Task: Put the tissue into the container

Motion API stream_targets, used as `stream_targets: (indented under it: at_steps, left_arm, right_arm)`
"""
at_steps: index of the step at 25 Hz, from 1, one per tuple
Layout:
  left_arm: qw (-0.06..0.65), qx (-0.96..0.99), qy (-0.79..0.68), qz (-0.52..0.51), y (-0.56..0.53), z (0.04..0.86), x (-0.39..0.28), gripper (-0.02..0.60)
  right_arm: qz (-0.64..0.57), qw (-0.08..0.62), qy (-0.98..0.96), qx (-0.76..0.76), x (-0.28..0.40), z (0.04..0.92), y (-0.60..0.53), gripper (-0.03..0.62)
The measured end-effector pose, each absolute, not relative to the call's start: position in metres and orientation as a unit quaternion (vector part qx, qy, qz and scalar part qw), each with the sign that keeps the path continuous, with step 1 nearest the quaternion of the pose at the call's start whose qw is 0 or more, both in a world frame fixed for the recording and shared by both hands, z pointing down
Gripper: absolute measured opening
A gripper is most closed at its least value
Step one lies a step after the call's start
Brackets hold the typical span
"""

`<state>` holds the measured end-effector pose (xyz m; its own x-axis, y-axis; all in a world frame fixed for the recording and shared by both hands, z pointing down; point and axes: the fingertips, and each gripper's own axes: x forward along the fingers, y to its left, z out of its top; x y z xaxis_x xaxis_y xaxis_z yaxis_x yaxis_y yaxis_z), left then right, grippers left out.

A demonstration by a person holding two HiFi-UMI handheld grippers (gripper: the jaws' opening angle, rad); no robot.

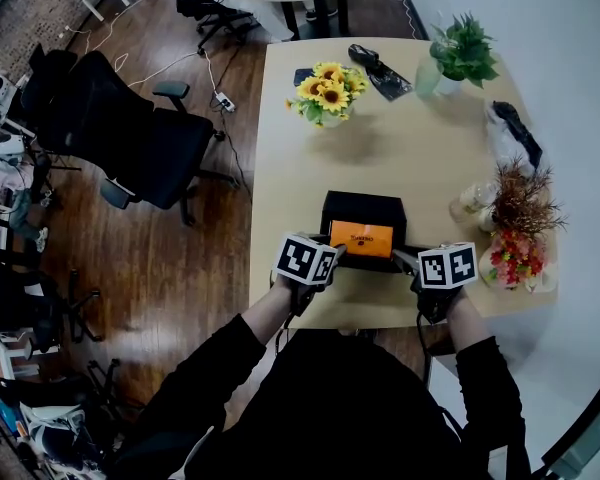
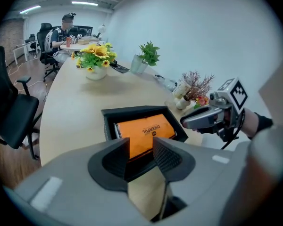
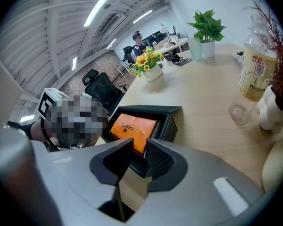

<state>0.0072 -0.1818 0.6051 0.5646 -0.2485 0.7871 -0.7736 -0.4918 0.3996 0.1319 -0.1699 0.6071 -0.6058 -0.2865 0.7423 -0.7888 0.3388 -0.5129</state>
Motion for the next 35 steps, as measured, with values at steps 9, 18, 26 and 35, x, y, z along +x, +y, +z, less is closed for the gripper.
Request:
stream_targets:
  at_steps: [9, 18, 26, 35]
  left_arm:
    - [0.377, 0.805, -0.325, 0.322, -0.176, 0.595, 0.009, 0.133]
    - [0.305, 0.844, -0.342, 0.279, -0.167, 0.565, 0.012, 0.133]
    - [0.234, 0.870, -0.369, 0.227, -0.146, 0.523, 0.009, 0.133]
    - [0.185, 0.871, -0.419, 0.176, -0.098, 0.485, -0.002, 0.132]
  right_arm:
    - [0.451, 0.276, -0.774, 0.349, 0.132, 0.603, -0.165, 0.087]
    - [0.370, 0.237, -0.809, 0.390, 0.137, 0.571, -0.166, 0.083]
    - [0.271, 0.179, -0.839, 0.436, 0.148, 0.522, -0.150, 0.061]
    - [0.205, 0.103, -0.858, 0.459, 0.170, 0.471, -0.105, 0.053]
